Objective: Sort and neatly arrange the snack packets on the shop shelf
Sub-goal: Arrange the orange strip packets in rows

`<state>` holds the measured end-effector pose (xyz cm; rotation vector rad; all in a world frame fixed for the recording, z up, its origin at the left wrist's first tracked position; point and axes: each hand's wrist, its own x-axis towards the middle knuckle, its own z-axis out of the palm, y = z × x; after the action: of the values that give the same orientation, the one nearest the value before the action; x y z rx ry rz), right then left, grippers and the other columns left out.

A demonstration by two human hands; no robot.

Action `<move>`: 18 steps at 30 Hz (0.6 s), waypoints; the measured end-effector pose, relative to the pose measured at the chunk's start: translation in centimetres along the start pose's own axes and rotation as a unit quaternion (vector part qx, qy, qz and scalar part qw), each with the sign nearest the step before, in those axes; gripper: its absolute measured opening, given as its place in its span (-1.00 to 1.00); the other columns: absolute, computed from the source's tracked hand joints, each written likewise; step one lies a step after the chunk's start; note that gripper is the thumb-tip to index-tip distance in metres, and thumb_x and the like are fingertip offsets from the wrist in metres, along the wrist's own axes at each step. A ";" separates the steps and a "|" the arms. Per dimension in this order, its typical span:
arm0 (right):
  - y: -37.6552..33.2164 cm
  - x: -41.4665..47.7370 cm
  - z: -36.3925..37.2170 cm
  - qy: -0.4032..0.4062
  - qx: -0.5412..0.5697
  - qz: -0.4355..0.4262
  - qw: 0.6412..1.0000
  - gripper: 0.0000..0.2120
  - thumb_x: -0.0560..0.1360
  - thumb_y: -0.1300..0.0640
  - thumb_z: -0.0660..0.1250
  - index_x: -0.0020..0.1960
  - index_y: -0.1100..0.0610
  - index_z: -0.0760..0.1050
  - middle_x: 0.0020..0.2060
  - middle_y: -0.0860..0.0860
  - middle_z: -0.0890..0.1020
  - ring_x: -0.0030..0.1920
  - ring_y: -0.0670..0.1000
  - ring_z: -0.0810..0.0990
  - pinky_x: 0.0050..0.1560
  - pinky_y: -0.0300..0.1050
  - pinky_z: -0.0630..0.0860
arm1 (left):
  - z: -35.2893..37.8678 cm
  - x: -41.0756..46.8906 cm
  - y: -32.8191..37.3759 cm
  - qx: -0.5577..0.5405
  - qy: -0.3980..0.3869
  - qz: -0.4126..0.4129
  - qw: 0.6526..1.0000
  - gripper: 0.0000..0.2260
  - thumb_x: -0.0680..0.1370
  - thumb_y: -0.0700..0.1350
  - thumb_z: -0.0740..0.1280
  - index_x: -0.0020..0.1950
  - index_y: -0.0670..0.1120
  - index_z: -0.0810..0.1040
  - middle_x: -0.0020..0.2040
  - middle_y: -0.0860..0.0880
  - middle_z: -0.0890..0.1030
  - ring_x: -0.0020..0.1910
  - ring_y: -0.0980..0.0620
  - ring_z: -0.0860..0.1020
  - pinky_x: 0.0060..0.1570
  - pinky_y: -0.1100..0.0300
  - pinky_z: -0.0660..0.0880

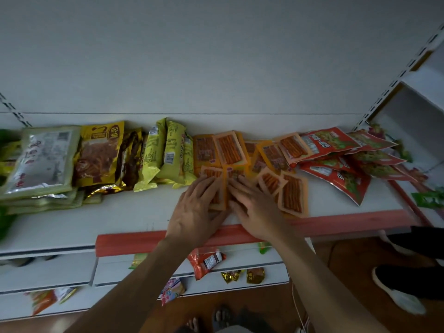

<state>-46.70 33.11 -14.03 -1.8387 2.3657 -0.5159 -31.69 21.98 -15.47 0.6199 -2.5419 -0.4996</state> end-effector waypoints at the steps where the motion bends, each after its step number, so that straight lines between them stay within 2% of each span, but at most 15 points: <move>1: 0.2 0.1 0.0 0.002 0.006 -0.009 1.000 -0.57 0.66 0.03 0.14 0.51 0.05 0.29 0.51 -0.07 0.29 0.56 -0.06 0.10 0.55 0.05 -0.17 | 0.0 0.1 0.1 0.002 0.006 -0.003 1.000 -0.39 0.44 0.07 0.46 0.42 -0.12 0.44 0.35 -0.13 0.50 0.40 -0.18 0.40 0.28 -0.16 0.44; 3: 0.3 0.2 -0.2 -0.002 0.019 -0.025 1.000 -0.58 0.65 0.10 0.17 0.50 0.07 0.31 0.50 -0.06 0.30 0.56 -0.05 0.11 0.56 0.05 -0.16 | 0.1 -0.1 0.3 0.023 0.003 -0.003 1.000 -0.41 0.47 0.16 0.36 0.44 -0.05 0.42 0.37 -0.10 0.48 0.42 -0.17 0.38 0.28 -0.13 0.44; 5: 0.8 0.1 -0.9 0.014 0.042 -0.023 0.999 -0.56 0.62 0.12 0.22 0.50 0.10 0.32 0.51 -0.03 0.30 0.56 -0.01 0.09 0.55 0.13 -0.08 | 0.0 -0.2 0.4 0.062 -0.020 0.004 0.998 -0.45 0.50 0.23 0.27 0.45 0.04 0.42 0.41 -0.08 0.44 0.46 -0.16 0.31 0.29 -0.13 0.40; 6: 1.2 0.0 -1.3 0.030 0.039 -0.013 0.999 -0.52 0.60 0.08 0.26 0.50 0.11 0.32 0.51 -0.01 0.29 0.56 0.02 0.08 0.54 0.19 -0.05 | -0.1 -0.1 0.3 0.079 -0.034 0.008 0.996 -0.47 0.51 0.25 0.24 0.44 0.08 0.42 0.42 -0.08 0.42 0.48 -0.16 0.27 0.30 -0.14 0.38; 8: 2.5 -0.5 -2.3 0.025 -0.015 0.034 0.999 -0.39 0.55 -0.14 0.30 0.52 0.06 0.27 0.55 0.02 0.21 0.58 0.07 0.01 0.53 0.26 -0.10 | -0.1 0.1 0.4 0.106 -0.051 0.015 0.993 -0.51 0.53 0.27 0.20 0.40 0.12 0.46 0.43 -0.08 0.41 0.49 -0.17 0.25 0.30 -0.17 0.36; 10: 3.6 -1.1 -2.9 -0.025 -0.069 0.077 0.994 -0.26 0.48 -0.34 0.25 0.54 -0.02 0.20 0.58 -0.01 0.09 0.58 0.03 -0.09 0.51 0.21 -0.17 | 0.0 0.2 0.5 0.126 -0.050 0.022 0.991 -0.54 0.53 0.28 0.19 0.35 0.12 0.51 0.43 -0.08 0.42 0.48 -0.17 0.27 0.31 -0.19 0.34; 11: 3.9 -1.3 -3.0 -0.041 -0.071 0.083 0.993 -0.23 0.46 -0.38 0.24 0.55 -0.05 0.18 0.58 -0.03 0.05 0.57 0.01 -0.11 0.51 0.17 -0.18 | -0.1 0.3 0.6 0.133 -0.045 0.027 0.990 -0.53 0.52 0.28 0.19 0.34 0.11 0.52 0.43 -0.07 0.42 0.48 -0.17 0.27 0.33 -0.19 0.32; 13: 4.4 -1.6 -3.1 -0.039 -0.041 0.072 0.996 -0.26 0.48 -0.35 0.25 0.54 -0.05 0.19 0.58 -0.03 0.07 0.57 0.01 -0.09 0.52 0.14 -0.15 | -0.3 0.5 0.9 0.142 -0.034 0.049 0.988 -0.51 0.52 0.27 0.19 0.34 0.06 0.53 0.45 -0.06 0.41 0.49 -0.16 0.27 0.38 -0.17 0.27; 16: 4.9 -1.9 -3.4 -0.022 0.020 0.044 0.999 -0.39 0.55 -0.18 0.27 0.52 0.02 0.27 0.57 0.01 0.14 0.58 0.04 -0.02 0.56 0.12 -0.07 | -0.6 1.4 2.1 0.149 -0.037 0.114 0.982 -0.52 0.55 0.20 0.19 0.34 -0.03 0.55 0.41 -0.04 0.47 0.45 -0.13 0.36 0.40 -0.18 0.30; 18: 5.2 -2.3 -3.6 0.016 0.055 0.025 0.998 -0.51 0.57 -0.04 0.29 0.46 0.08 0.38 0.51 0.02 0.29 0.55 0.01 0.12 0.54 0.11 0.07 | -0.5 1.7 2.7 0.140 -0.061 0.122 0.981 -0.54 0.56 0.16 0.18 0.32 -0.06 0.58 0.34 -0.03 0.54 0.41 -0.11 0.42 0.39 -0.20 0.31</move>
<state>-51.92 37.13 -12.69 -1.7339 2.3449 -0.6597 -33.67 23.27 -13.20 0.3724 -2.7817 -0.0966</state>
